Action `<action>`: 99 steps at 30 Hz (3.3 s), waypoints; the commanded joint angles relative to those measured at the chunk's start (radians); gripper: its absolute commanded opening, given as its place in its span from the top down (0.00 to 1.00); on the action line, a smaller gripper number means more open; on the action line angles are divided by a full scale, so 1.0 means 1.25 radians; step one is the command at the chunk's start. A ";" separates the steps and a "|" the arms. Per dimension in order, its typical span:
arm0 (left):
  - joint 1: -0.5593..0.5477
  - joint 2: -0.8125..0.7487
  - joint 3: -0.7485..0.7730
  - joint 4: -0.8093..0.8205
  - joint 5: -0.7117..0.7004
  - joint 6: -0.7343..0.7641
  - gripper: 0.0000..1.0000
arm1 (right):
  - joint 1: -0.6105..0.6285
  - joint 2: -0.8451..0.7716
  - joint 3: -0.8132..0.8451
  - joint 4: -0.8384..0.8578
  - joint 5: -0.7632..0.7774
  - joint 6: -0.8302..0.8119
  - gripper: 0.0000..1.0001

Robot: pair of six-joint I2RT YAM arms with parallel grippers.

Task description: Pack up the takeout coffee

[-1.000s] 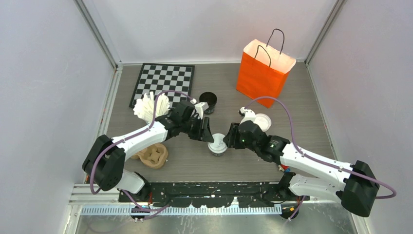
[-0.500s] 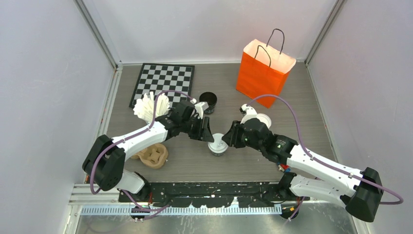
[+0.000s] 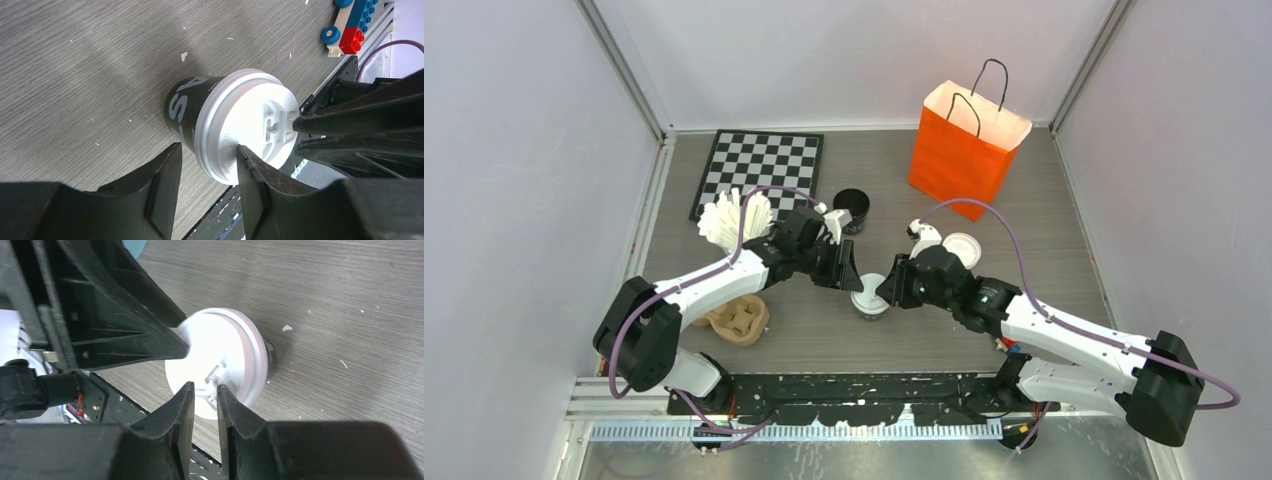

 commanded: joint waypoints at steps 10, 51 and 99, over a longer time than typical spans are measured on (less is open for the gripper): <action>-0.003 -0.015 -0.042 0.006 -0.049 0.027 0.57 | 0.004 0.008 -0.096 0.029 0.092 0.028 0.73; -0.004 0.073 0.031 0.108 0.111 0.149 0.60 | -0.147 0.002 0.011 0.010 -0.114 -0.035 0.69; -0.067 0.051 -0.235 0.297 -0.019 -0.002 0.67 | -0.148 -0.032 -0.277 0.173 -0.078 0.091 0.77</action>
